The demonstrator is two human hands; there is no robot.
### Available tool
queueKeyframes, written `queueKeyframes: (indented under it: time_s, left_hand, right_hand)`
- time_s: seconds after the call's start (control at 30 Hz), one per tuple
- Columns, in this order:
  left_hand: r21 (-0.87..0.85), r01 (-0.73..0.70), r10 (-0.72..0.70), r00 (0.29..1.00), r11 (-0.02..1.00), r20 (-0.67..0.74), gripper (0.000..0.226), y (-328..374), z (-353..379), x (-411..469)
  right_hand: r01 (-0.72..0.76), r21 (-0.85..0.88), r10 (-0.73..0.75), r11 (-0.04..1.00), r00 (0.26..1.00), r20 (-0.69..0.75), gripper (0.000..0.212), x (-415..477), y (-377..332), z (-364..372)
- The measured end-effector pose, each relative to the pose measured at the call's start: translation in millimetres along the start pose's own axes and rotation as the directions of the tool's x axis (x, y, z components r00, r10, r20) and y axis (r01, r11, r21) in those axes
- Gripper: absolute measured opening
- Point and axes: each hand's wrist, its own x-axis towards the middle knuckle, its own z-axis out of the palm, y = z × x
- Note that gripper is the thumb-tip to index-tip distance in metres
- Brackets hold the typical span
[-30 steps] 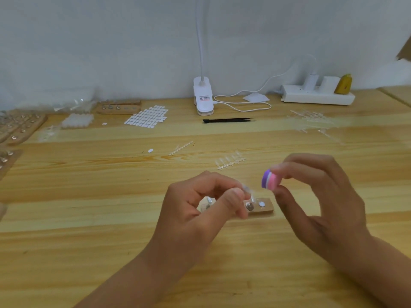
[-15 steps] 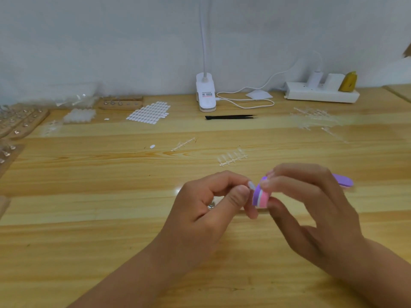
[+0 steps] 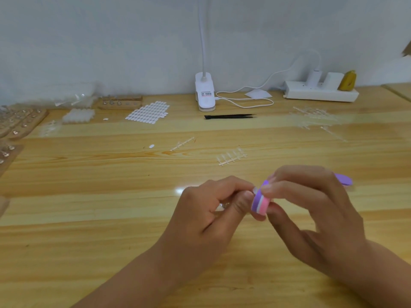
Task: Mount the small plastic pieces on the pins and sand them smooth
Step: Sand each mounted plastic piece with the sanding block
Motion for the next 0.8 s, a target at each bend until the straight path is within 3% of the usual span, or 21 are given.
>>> queueKeyframes:
  time_s: [0.17, 0.3, 0.43, 0.6, 0.67, 0.8]
  left_hand:
    - [0.075, -0.007, 0.011, 0.999, 0.997, -0.044, 0.024, -2, -2, 0]
    - [0.102, -0.024, 0.028, 0.999, 0.995, -0.038, 0.022, -1, 0, 0]
    - [0.114, -0.018, 0.025, 0.998, 0.993, -0.059, 0.023, -2, 0, -1]
    - [0.143, -0.058, 0.066, 0.997, 0.988, -0.051, 0.021, 2, 4, 0]
    - [0.141, -0.044, 0.053, 0.996, 0.989, -0.065, 0.021, 1, 2, 0]
    - [0.185, -0.081, 0.094, 0.994, 0.979, -0.058, 0.022, 4, -1, 1]
  right_hand:
    - [-0.057, -0.05, 0.059, 0.997, 0.998, 0.02, 0.03, -1, 11, 0]
    - [0.02, -0.011, -0.02, 1.0, 1.0, 0.015, 0.027, -3, 2, 2]
    - [-0.044, -0.065, 0.045, 0.997, 0.999, 0.024, 0.029, -3, 12, -1]
    - [0.016, -0.027, -0.016, 1.0, 1.0, 0.01, 0.03, -2, 2, 1]
    - [-0.032, -0.071, 0.035, 0.997, 0.999, 0.028, 0.03, -2, 9, -1]
    - [-0.017, -0.058, 0.015, 0.998, 0.999, -0.036, 0.029, 3, 1, -2]
